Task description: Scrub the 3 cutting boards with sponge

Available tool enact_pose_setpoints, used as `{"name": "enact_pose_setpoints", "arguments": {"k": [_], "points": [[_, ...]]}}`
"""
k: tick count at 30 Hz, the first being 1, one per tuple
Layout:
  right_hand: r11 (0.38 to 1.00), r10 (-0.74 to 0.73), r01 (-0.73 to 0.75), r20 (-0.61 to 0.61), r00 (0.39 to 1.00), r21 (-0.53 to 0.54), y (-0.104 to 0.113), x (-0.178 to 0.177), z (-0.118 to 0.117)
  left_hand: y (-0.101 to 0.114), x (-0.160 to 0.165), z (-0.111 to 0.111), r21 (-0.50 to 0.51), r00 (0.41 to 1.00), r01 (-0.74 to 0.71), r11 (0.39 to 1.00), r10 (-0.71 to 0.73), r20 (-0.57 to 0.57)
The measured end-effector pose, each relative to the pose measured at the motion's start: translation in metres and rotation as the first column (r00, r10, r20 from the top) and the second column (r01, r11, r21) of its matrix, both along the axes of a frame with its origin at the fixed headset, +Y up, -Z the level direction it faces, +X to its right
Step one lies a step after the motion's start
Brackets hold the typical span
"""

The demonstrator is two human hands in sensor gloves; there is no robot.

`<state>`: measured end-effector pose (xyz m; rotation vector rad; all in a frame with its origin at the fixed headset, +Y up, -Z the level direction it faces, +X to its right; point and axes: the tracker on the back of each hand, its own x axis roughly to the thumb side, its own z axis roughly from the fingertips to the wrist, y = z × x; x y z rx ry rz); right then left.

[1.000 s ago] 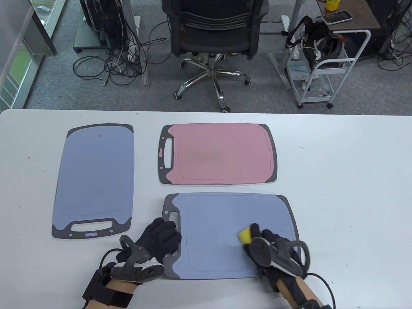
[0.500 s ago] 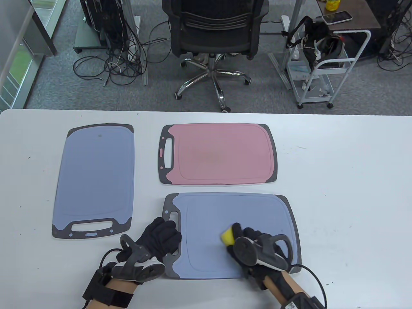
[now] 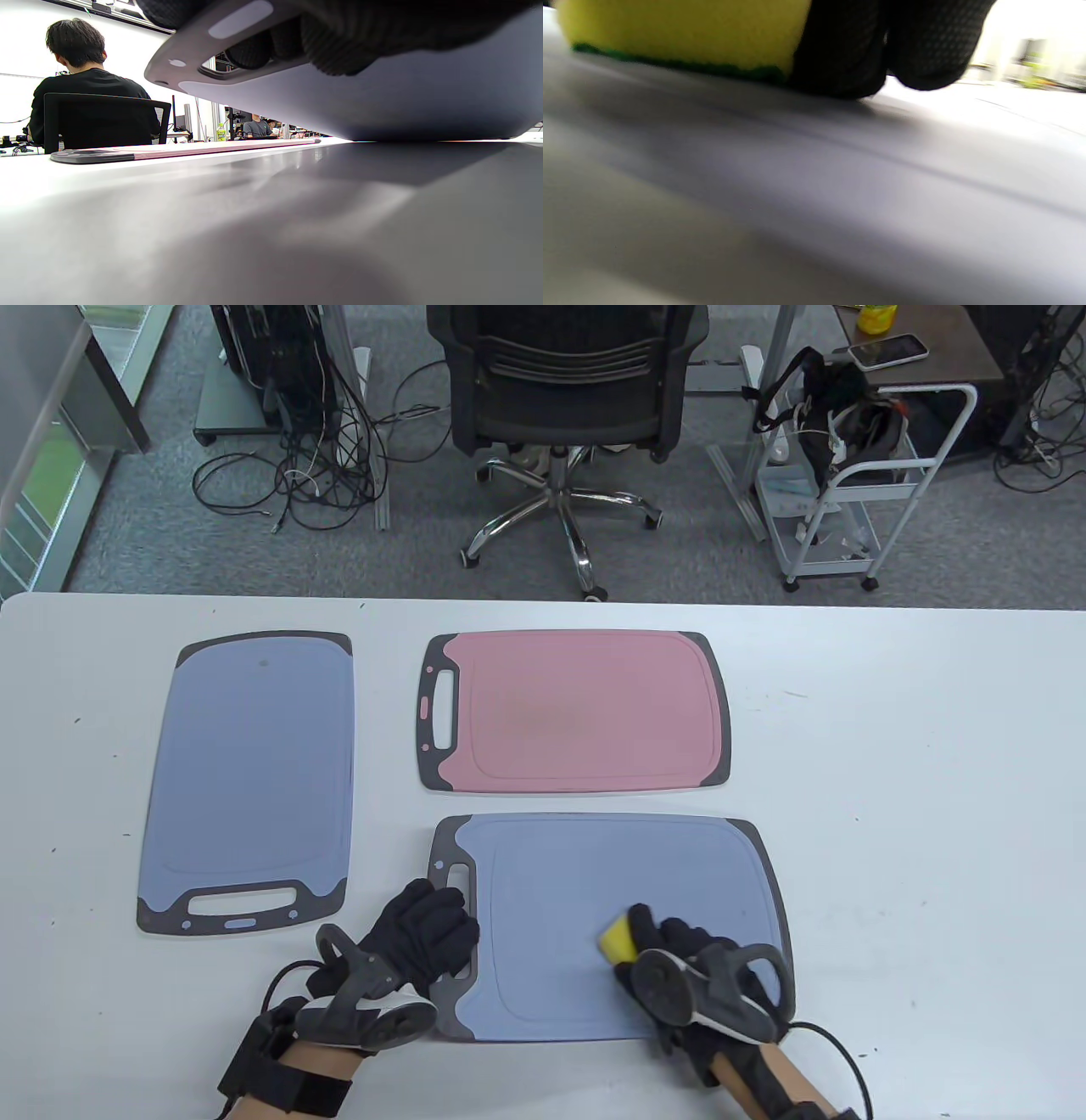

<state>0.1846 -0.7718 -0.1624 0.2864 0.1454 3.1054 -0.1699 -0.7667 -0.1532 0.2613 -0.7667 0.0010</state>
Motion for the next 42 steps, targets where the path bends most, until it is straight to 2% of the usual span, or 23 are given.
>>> {"name": "enact_pose_setpoints", "arguments": {"k": [2, 4, 6, 7, 9, 12, 15, 17, 19, 22, 24, 27, 28, 29, 31, 33, 35, 36, 37, 40, 42], "points": [[1.0, 0.026, -0.024, 0.15, 0.988, -0.018, -0.006, 0.043, 0.001, 0.0, 0.0, 0.0, -0.001, 1.0, -0.001, 1.0, 0.001, 0.0], [0.998, 0.052, -0.044, 0.243, 0.969, -0.036, -0.009, 0.066, 0.001, 0.0, 0.0, 0.0, 0.0, 1.0, -0.001, 1.0, 0.001, 0.0], [0.999, 0.016, -0.004, 0.237, 0.971, -0.052, -0.008, 0.062, 0.0, 0.0, 0.0, 0.0, 0.001, 1.0, -0.002, 1.0, 0.002, 0.0], [0.998, 0.061, -0.056, 0.217, 0.974, -0.03, -0.006, 0.049, -0.002, 0.0, 0.0, 0.0, 0.0, 1.0, -0.001, 1.0, 0.001, 0.0], [0.996, 0.089, -0.089, 0.068, 0.994, -0.006, -0.001, 0.017, -0.005, 0.0, 0.0, 0.0, -0.001, 1.0, -0.001, 1.0, 0.001, 0.0], [1.0, -0.004, 0.005, -0.148, 0.989, 0.001, 0.007, -0.047, -0.004, 0.0, 0.0, 0.0, -0.001, 1.0, 0.001, 1.0, -0.001, -0.001], [0.999, -0.008, 0.018, -0.334, 0.943, 0.029, 0.016, -0.111, 0.007, 0.0, 0.0, 0.0, 0.001, 1.0, 0.003, 1.0, -0.003, -0.001], [0.997, 0.022, 0.018, -0.482, 0.876, 0.079, 0.022, -0.15, 0.02, 0.0, 0.0, 0.0, 0.0, 1.0, 0.004, 1.0, -0.004, -0.001], [0.996, 0.039, 0.011, -0.535, 0.844, 0.091, 0.027, -0.169, 0.025, 0.0, 0.0, 0.0, 0.0, 1.0, 0.004, 1.0, -0.004, -0.001], [1.0, 0.028, -0.022, -0.479, 0.877, 0.019, 0.029, -0.16, 0.016, 0.0, 0.0, -0.001, -0.007, 1.0, -0.003, 1.0, 0.003, -0.002], [1.0, 0.012, -0.009, -0.369, 0.929, 0.009, 0.023, -0.128, 0.008, 0.0, 0.0, 0.0, -0.001, 1.0, 0.001, 1.0, -0.001, 0.0], [0.999, 0.043, -0.046, -0.179, 0.983, -0.013, 0.012, -0.061, 0.002, 0.0, 0.0, -0.001, -0.003, 1.0, 0.002, 1.0, -0.002, 0.001], [0.999, 0.042, -0.046, -0.145, 0.989, -0.02, 0.01, -0.049, 0.001, 0.0, 0.0, -0.001, -0.003, 1.0, 0.002, 1.0, -0.002, 0.001], [0.998, 0.038, -0.038, 0.001, 0.999, -0.05, 0.003, -0.004, 0.002, 0.0, 0.001, 0.0, 0.004, 1.0, 0.004, 1.0, -0.004, 0.002], [0.998, 0.036, -0.026, 0.16, 0.986, -0.063, -0.004, 0.043, 0.007, 0.0, 0.001, 0.001, 0.009, 1.0, 0.006, 1.0, -0.006, 0.002], [0.997, 0.035, -0.017, 0.253, 0.967, -0.07, -0.008, 0.069, 0.01, 0.0, 0.001, 0.001, 0.009, 1.0, 0.006, 1.0, -0.006, 0.002], [0.998, -0.01, 0.025, 0.237, 0.972, -0.064, -0.008, 0.069, 0.01, 0.0, 0.001, 0.001, 0.009, 1.0, 0.005, 1.0, -0.005, 0.002], [0.998, 0.033, -0.022, 0.218, 0.975, -0.053, -0.006, 0.058, 0.008, 0.0, 0.001, 0.001, 0.008, 1.0, 0.005, 1.0, -0.005, 0.001], [0.995, 0.085, -0.077, 0.15, 0.985, -0.062, -0.003, 0.044, 0.007, 0.0, 0.001, 0.001, 0.007, 1.0, 0.005, 1.0, -0.005, 0.001], [0.999, 0.038, -0.041, -0.079, 0.996, -0.03, 0.006, -0.019, 0.005, 0.0, 0.001, 0.001, 0.008, 1.0, 0.006, 1.0, -0.006, 0.001], [1.0, -0.02, 0.014, -0.237, 0.971, -0.025, 0.013, -0.074, 0.01, 0.0, 0.001, 0.0, 0.002, 1.0, 0.004, 1.0, -0.004, 0.002]]}}
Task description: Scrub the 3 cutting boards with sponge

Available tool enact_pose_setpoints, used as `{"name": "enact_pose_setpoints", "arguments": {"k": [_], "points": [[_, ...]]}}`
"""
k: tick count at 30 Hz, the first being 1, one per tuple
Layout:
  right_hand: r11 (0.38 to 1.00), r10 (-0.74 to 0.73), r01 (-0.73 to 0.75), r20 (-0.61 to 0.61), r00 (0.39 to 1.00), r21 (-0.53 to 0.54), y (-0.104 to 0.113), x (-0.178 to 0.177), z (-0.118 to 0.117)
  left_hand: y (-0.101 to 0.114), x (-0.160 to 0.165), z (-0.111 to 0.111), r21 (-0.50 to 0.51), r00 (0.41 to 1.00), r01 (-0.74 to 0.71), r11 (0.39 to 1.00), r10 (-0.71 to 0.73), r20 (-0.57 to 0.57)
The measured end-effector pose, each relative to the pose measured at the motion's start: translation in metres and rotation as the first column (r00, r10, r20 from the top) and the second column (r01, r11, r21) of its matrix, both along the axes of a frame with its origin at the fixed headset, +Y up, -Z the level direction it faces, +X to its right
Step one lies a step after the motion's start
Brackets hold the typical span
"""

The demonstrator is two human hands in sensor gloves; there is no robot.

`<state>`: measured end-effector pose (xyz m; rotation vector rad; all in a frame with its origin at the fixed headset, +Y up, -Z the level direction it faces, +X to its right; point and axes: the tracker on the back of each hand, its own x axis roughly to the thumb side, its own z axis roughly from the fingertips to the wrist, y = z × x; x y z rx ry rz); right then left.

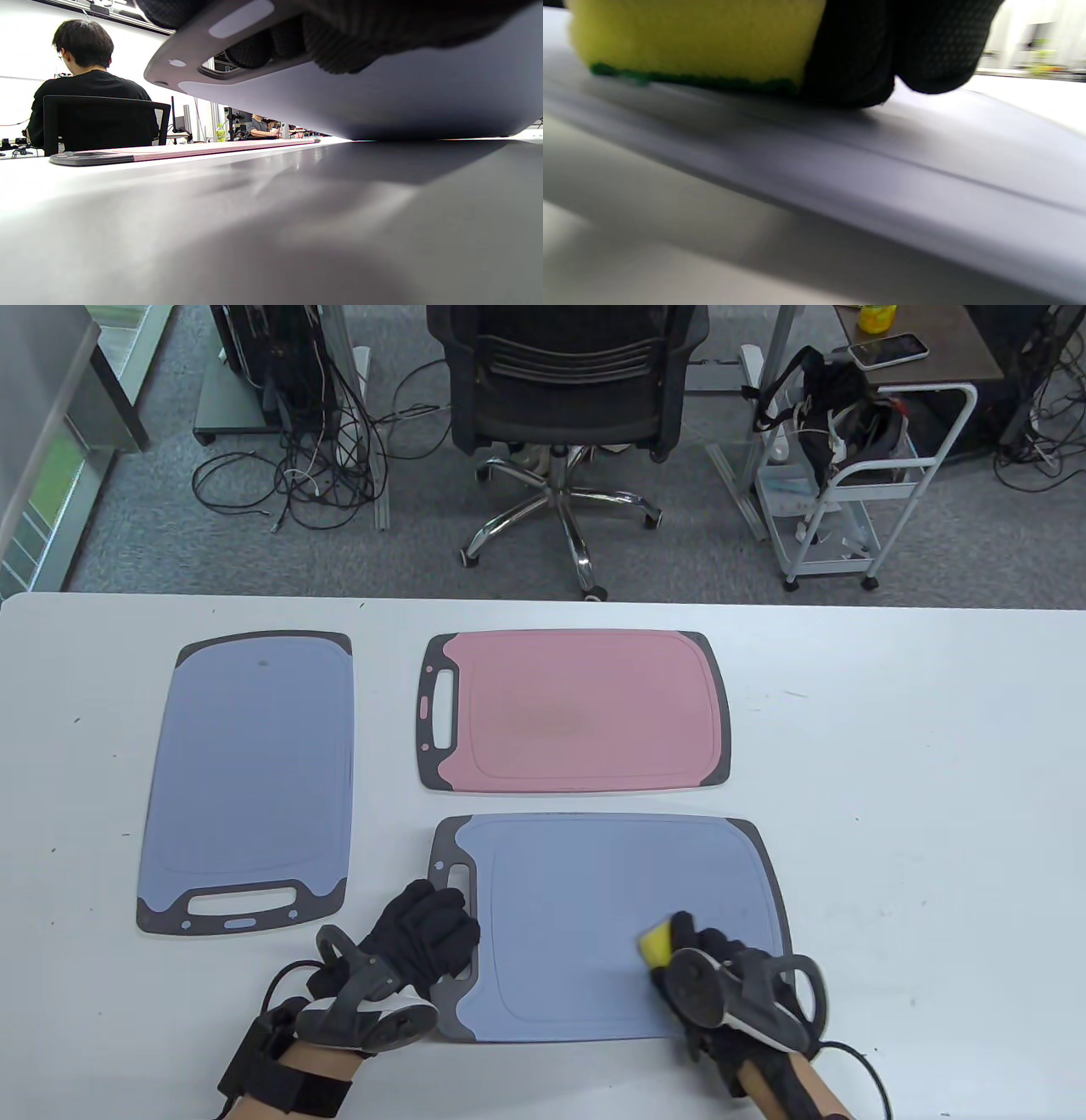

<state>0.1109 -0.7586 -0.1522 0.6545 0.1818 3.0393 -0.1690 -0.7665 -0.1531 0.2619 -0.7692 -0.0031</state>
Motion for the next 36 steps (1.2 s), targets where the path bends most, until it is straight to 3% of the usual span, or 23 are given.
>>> {"name": "enact_pose_setpoints", "arguments": {"k": [4, 6, 8, 13, 17, 19, 21, 24, 28, 33, 36], "points": [[0.997, 0.038, -0.016, -0.282, 0.959, 0.078, 0.014, -0.087, 0.017, 0.0, 0.0, 0.0, 0.001, 1.0, 0.003, 1.0, -0.003, -0.001], [0.992, 0.08, -0.042, -0.317, 0.945, 0.123, 0.018, -0.102, 0.021, 0.0, 0.0, 0.0, 0.001, 1.0, 0.002, 1.0, -0.002, -0.001], [0.993, 0.089, -0.059, -0.3, 0.95, 0.106, 0.017, -0.093, 0.018, 0.0, 0.0, 0.0, -0.003, 1.0, -0.002, 1.0, 0.002, 0.0], [0.997, 0.065, -0.066, 0.03, 0.997, 0.029, 0.0, 0.009, 0.002, 0.0, 0.0, 0.0, -0.001, 1.0, -0.001, 1.0, 0.001, 0.001], [0.999, 0.037, -0.033, 0.368, 0.929, -0.015, -0.02, 0.123, 0.003, 0.0, 0.0, 0.001, 0.005, 1.0, 0.003, 1.0, -0.003, -0.002], [1.0, 0.019, -0.007, 0.448, 0.894, -0.029, -0.024, 0.151, 0.006, 0.0, 0.001, 0.001, 0.007, 1.0, 0.007, 1.0, -0.007, -0.004], [0.999, 0.016, 0.002, 0.451, 0.892, -0.04, -0.023, 0.152, 0.006, 0.0, 0.001, 0.0, 0.003, 1.0, 0.009, 1.0, -0.009, -0.005], [0.992, 0.122, -0.128, 0.323, 0.938, -0.001, -0.017, 0.113, 0.002, -0.001, 0.0, -0.001, -0.01, 1.0, 0.006, 1.0, -0.006, -0.007], [0.999, -0.028, 0.025, 0.054, 0.998, 0.043, -0.004, 0.014, 0.004, 0.0, 0.002, 0.0, 0.001, 1.0, 0.02, 1.0, -0.02, -0.009], [0.993, 0.025, 0.005, -0.252, 0.967, 0.115, 0.013, -0.096, 0.026, -0.001, 0.003, 0.0, -0.008, 0.999, 0.039, 0.999, -0.04, -0.006], [0.989, 0.051, -0.011, -0.272, 0.961, 0.146, 0.014, -0.116, 0.029, -0.001, 0.004, 0.0, -0.008, 0.998, 0.057, 0.998, -0.057, -0.006]]}}
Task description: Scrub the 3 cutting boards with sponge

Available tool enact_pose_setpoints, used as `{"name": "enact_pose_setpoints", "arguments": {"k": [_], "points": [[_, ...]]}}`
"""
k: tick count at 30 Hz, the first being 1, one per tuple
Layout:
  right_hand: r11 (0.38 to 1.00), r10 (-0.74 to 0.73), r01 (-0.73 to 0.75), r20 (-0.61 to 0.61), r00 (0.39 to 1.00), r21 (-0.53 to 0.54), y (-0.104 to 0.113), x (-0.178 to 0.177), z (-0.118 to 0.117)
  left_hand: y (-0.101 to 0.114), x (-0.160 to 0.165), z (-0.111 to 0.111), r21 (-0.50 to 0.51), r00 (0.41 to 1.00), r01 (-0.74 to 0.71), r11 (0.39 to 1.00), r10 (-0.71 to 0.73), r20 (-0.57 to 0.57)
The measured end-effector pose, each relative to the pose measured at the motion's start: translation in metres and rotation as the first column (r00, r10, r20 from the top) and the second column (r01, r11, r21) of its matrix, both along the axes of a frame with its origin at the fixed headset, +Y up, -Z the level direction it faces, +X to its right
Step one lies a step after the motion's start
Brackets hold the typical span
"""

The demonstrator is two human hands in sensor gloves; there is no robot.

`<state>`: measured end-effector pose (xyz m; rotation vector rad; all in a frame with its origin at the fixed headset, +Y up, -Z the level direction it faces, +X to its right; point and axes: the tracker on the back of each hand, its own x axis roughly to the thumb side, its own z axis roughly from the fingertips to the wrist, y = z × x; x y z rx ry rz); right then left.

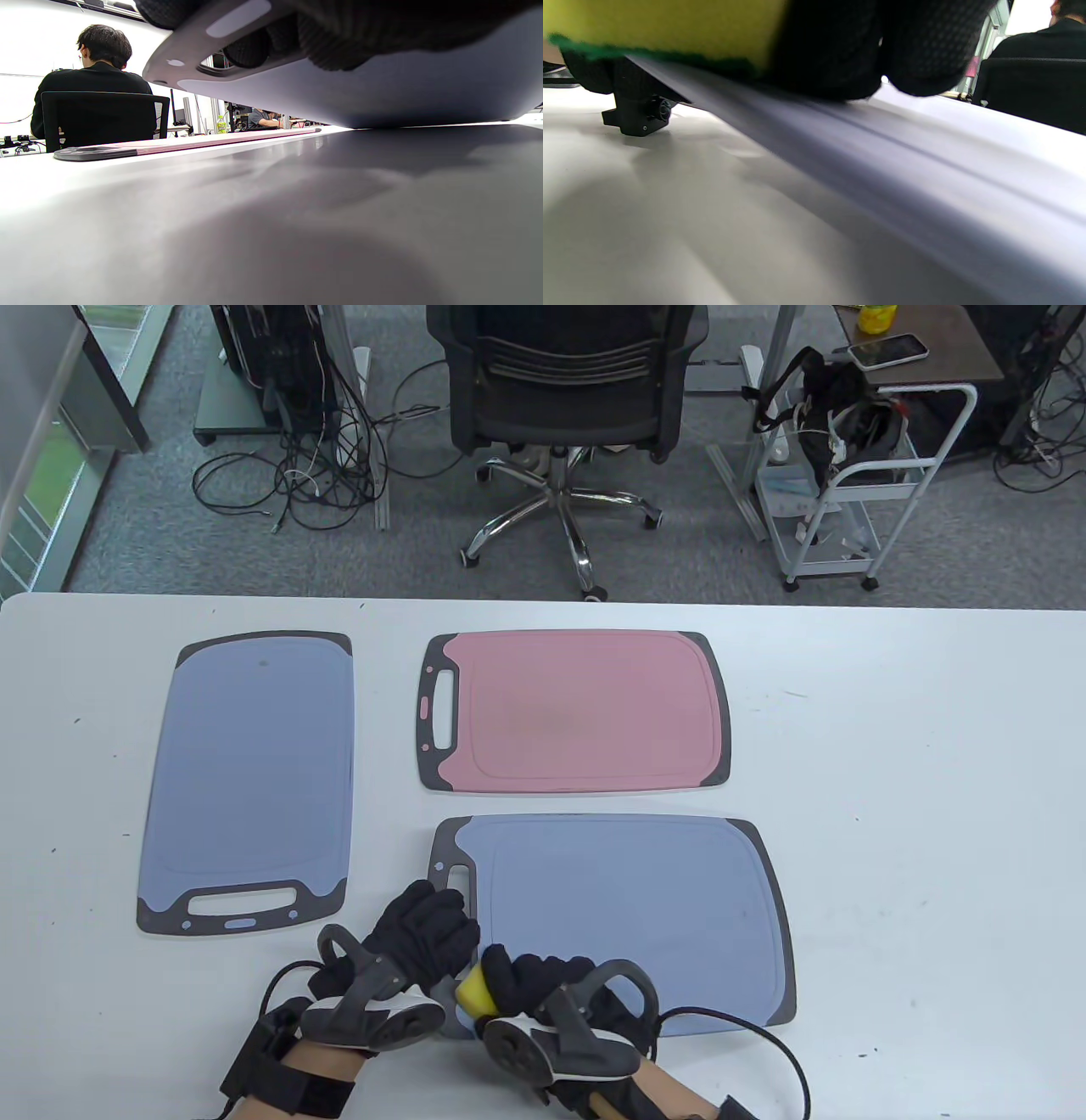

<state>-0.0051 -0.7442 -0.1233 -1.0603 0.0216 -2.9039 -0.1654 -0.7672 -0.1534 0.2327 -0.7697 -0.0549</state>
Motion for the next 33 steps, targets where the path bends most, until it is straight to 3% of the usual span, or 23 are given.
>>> {"name": "enact_pose_setpoints", "arguments": {"k": [3, 5, 13, 18, 22, 24, 28, 30, 33], "points": [[0.999, -0.047, 0.047, 0.023, 0.999, 0.003, -0.004, 0.016, -0.001, 0.0, 0.0, 0.0, -0.004, 1.0, 0.002, 1.0, -0.002, 0.0], [1.0, 0.008, -0.008, 0.066, 0.998, 0.01, -0.007, 0.033, 0.0, 0.0, 0.0, -0.001, -0.006, 1.0, 0.005, 1.0, -0.005, -0.002], [0.997, 0.073, -0.07, 0.308, 0.949, -0.021, -0.025, 0.146, 0.003, 0.0, 0.001, -0.002, -0.016, 1.0, 0.007, 1.0, -0.008, -0.006], [0.991, 0.133, -0.108, 0.5, 0.856, -0.079, -0.035, 0.227, 0.001, -0.001, 0.001, -0.002, -0.022, 1.0, 0.006, 1.0, -0.006, -0.012], [0.992, 0.114, -0.052, 0.651, 0.75, -0.114, -0.043, 0.288, -0.001, -0.001, 0.001, -0.002, -0.019, 1.0, 0.013, 1.0, -0.013, -0.022], [0.993, 0.051, 0.04, 0.698, 0.714, -0.114, -0.043, 0.303, -0.001, -0.001, 0.002, -0.001, -0.017, 0.999, 0.032, 0.999, -0.032, -0.025], [0.989, 0.138, -0.058, 0.725, 0.675, -0.134, -0.041, 0.32, -0.005, -0.001, 0.0, -0.003, -0.044, 0.999, 0.046, 0.998, -0.046, -0.004], [0.993, 0.096, -0.013, 0.737, 0.669, -0.118, -0.04, 0.326, -0.007, 0.0, 0.001, -0.002, -0.021, 0.998, 0.066, 0.998, -0.066, -0.003], [0.991, 0.027, 0.081, 0.757, 0.652, -0.106, -0.038, 0.33, -0.01, 0.003, 0.004, 0.008, 0.153, 0.992, 0.125, 0.98, -0.123, -0.026]]}}
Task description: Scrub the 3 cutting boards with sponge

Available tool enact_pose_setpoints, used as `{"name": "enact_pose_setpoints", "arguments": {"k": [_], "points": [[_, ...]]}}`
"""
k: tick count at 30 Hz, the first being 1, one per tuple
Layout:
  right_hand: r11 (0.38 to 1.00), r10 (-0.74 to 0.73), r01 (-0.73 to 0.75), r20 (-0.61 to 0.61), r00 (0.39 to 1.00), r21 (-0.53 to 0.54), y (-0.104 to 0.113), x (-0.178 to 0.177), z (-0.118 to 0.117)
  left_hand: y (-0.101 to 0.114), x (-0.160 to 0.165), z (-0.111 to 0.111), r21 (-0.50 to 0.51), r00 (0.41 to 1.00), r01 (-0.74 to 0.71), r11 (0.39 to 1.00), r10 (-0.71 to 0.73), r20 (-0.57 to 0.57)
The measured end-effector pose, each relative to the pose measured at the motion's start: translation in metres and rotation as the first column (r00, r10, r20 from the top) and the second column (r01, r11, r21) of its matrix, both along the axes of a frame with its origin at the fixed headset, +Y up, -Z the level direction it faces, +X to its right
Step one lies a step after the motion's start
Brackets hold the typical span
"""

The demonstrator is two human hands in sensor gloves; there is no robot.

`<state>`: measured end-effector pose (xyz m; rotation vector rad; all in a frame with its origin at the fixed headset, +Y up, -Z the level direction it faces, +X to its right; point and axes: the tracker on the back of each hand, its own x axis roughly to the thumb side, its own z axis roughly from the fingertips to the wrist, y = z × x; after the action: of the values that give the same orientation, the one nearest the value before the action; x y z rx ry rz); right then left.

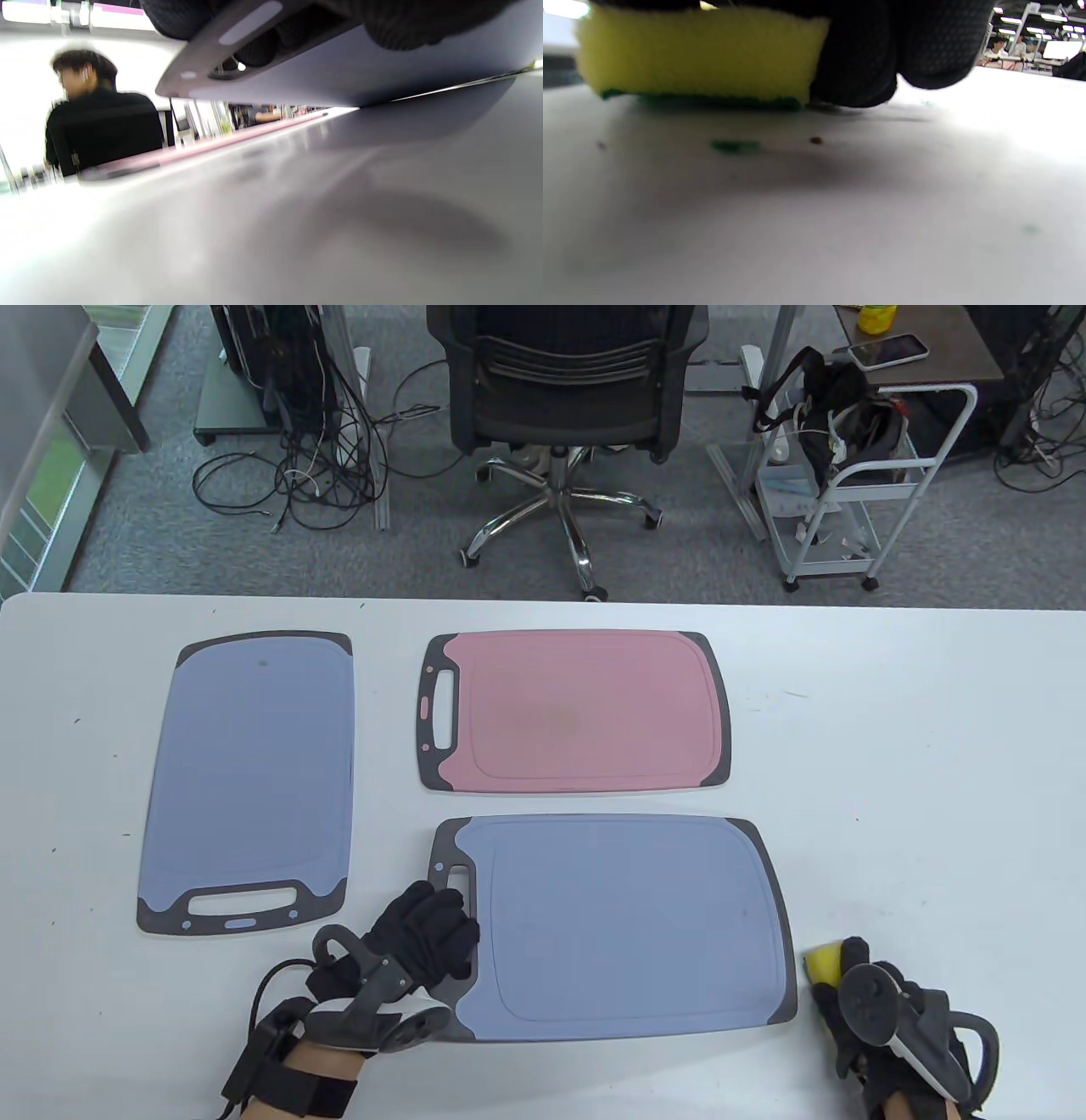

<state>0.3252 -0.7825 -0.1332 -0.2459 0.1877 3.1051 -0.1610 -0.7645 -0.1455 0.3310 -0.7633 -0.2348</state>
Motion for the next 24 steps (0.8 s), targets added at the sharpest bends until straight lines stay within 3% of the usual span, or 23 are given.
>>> {"name": "enact_pose_setpoints", "arguments": {"k": [1, 7, 13, 18, 24], "points": [[1.0, -0.027, 0.027, 0.009, 1.0, 0.012, 0.001, 0.002, 0.0, 0.003, -0.002, 0.005, 0.095, 0.998, -0.046, 0.994, 0.043, 0.034], [0.992, -0.115, 0.114, 0.003, 0.993, 0.052, 0.005, 0.008, -0.002, 0.037, -0.012, 0.021, 0.278, 0.993, -0.075, 0.958, 0.047, 0.106], [0.97, -0.221, 0.22, -0.001, 0.975, 0.104, 0.01, 0.015, -0.001, 0.077, -0.018, 0.03, 0.457, 0.996, -0.027, 0.889, -0.015, 0.089], [0.956, -0.269, 0.267, -0.003, 0.963, 0.119, 0.014, 0.02, 0.0, 0.104, -0.014, -0.02, 0.493, 0.998, -0.001, 0.87, -0.028, 0.05], [0.954, -0.279, 0.275, 0.016, 0.96, 0.123, 0.013, 0.026, -0.002, 0.118, 0.009, -0.103, 0.489, 1.0, 0.019, 0.872, -0.026, 0.007]]}}
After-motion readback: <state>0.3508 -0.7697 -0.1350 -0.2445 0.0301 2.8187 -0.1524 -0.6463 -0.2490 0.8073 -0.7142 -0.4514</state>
